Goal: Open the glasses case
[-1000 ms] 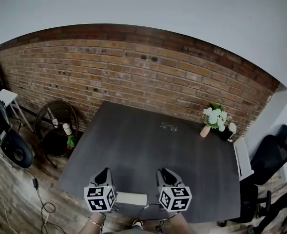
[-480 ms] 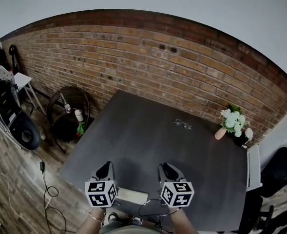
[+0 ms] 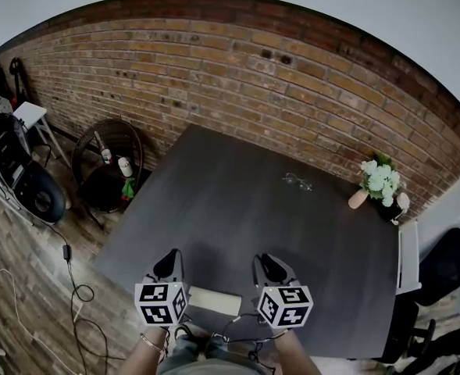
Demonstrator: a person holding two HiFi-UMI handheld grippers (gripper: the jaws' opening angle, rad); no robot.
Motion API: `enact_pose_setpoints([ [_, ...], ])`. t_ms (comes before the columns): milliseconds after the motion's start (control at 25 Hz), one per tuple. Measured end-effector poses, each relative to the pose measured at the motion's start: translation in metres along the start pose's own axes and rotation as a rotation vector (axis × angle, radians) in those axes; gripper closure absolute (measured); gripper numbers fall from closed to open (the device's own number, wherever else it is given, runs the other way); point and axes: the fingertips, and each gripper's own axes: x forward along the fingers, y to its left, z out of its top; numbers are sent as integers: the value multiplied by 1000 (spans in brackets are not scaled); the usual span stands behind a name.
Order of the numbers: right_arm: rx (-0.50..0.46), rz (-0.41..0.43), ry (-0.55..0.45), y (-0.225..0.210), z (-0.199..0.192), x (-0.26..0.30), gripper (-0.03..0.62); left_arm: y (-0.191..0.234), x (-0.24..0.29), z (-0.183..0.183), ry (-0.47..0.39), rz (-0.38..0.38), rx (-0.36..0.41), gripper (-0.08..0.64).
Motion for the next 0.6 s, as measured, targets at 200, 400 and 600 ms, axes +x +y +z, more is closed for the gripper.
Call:
enact_pose_setpoints([
  [200, 7, -36, 34, 4, -18, -6, 517, 3, -1, -24, 53, -31, -16, 565],
  [400, 23, -69, 71, 7, -43, -12, 517, 3, -4, -45, 98, -66, -1, 565],
  [600, 41, -93, 127, 14, -77, -15, 517, 10, -7, -81, 180, -94, 9, 565],
])
